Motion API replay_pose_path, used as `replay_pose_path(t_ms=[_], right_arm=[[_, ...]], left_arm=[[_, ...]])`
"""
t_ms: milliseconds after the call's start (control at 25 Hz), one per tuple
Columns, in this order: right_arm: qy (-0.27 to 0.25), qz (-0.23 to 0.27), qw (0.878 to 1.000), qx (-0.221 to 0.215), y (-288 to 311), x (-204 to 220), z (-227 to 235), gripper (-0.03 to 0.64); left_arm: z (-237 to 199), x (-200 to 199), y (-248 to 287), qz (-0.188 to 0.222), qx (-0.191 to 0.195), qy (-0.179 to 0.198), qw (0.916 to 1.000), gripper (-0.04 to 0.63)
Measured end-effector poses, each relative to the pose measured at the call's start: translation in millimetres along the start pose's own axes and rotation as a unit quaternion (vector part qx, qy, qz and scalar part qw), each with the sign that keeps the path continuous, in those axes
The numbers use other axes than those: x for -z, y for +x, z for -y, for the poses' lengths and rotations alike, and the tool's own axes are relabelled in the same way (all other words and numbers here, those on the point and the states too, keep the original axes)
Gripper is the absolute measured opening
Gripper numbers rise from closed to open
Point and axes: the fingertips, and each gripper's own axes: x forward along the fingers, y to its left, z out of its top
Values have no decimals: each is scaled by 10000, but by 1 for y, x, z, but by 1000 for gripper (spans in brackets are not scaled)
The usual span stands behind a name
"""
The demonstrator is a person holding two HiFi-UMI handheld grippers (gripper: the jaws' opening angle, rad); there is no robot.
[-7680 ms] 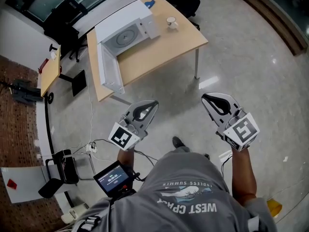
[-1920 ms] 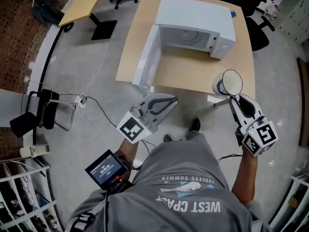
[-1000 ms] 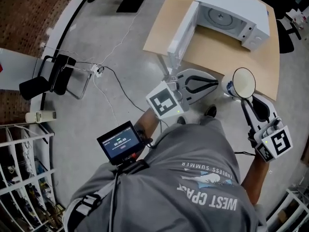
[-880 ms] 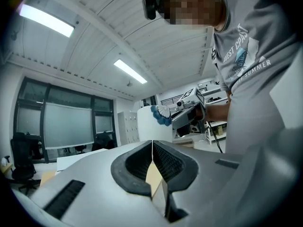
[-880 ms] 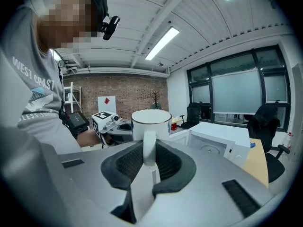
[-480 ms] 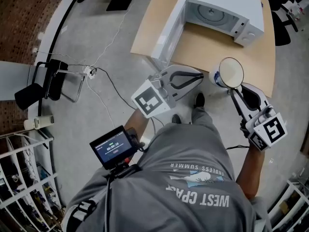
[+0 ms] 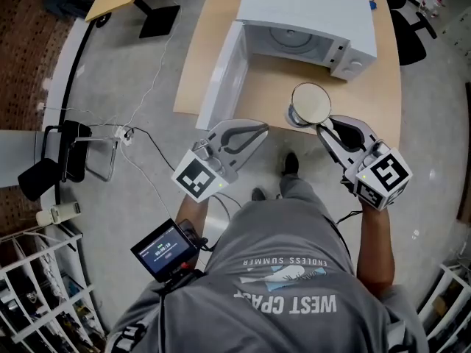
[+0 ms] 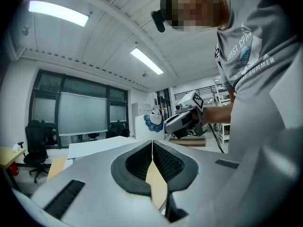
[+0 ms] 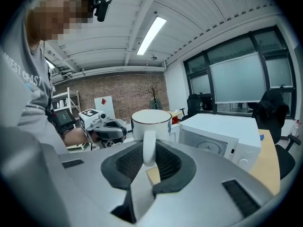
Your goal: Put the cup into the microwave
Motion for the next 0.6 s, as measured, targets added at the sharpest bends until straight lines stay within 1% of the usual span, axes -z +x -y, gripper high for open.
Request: replay_pose_path(t_ms=[240,440,600], right_arm=[[109,-196,9996,144,35,17,67,72],[234,-458,9978,411,70,47,137,72],[144,-768,9944,715,104,78,184,72]], left_arm=[[-18,22,17,-178,-293,-365,9987,23],[-27,40,32,-371,-487,-616,9962,23],[-30,53,35,-513,-609,-807,9935,23]])
